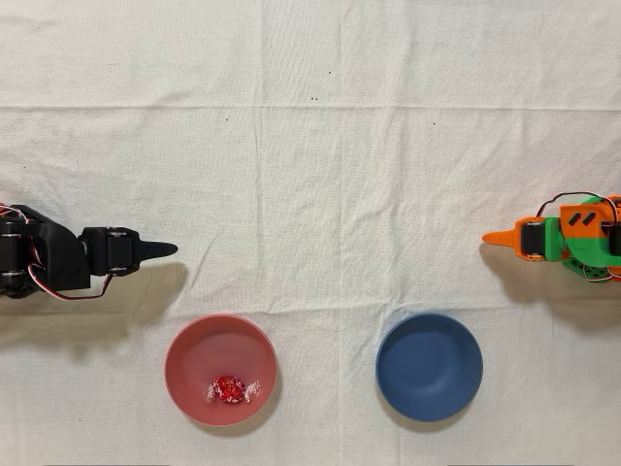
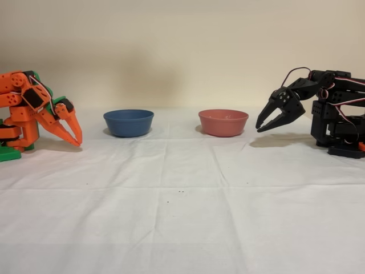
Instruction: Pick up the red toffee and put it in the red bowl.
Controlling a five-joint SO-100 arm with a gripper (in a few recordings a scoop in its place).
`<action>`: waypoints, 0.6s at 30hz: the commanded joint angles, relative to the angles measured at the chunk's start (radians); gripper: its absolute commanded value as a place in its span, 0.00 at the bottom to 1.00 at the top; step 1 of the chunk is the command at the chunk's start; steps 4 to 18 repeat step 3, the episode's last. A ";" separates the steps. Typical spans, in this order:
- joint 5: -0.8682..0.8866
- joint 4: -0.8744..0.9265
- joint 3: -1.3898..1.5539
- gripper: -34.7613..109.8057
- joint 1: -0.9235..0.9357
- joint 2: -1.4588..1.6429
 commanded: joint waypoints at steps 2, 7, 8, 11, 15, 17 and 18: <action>0.006 0.014 0.020 0.25 0.009 0.011; 0.006 0.014 0.020 0.25 0.009 0.011; 0.006 0.014 0.020 0.25 0.009 0.011; 0.006 0.014 0.020 0.25 0.009 0.011; 0.006 0.014 0.020 0.25 0.009 0.011; 0.006 0.014 0.020 0.25 0.009 0.011; 0.006 0.014 0.020 0.25 0.009 0.011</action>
